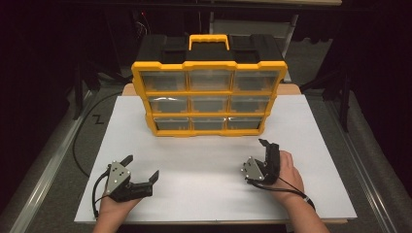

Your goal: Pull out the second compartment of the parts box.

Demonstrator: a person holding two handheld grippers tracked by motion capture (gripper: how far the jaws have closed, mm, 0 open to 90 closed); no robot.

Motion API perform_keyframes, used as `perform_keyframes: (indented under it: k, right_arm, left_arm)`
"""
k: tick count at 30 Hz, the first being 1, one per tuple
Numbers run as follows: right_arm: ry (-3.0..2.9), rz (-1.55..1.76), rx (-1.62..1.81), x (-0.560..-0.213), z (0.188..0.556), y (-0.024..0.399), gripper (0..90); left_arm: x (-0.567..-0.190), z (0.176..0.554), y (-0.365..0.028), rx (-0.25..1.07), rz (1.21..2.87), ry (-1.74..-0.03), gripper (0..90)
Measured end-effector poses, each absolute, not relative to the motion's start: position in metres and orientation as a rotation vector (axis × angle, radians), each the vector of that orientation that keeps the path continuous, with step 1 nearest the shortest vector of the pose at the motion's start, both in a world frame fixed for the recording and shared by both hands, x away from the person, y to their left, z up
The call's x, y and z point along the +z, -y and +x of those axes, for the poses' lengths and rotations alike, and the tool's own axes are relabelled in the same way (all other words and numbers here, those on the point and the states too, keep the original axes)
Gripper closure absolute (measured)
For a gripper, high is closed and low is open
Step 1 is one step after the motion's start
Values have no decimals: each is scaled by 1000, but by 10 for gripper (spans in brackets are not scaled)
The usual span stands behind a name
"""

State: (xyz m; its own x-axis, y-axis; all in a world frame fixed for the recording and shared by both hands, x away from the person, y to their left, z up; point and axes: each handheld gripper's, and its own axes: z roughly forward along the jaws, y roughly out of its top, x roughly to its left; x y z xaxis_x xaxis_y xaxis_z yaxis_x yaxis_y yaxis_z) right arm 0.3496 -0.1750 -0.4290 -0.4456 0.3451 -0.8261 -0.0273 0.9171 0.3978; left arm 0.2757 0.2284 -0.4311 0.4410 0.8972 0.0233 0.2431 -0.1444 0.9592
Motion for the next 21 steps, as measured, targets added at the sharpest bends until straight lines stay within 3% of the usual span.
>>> perform_keyframes:
  k: [21]
  right_arm:
    - [-1922, -47, 179, -431, 341, 154, 10]
  left_arm:
    - [-433, 278, -228, 757, 1656, -1010, 3]
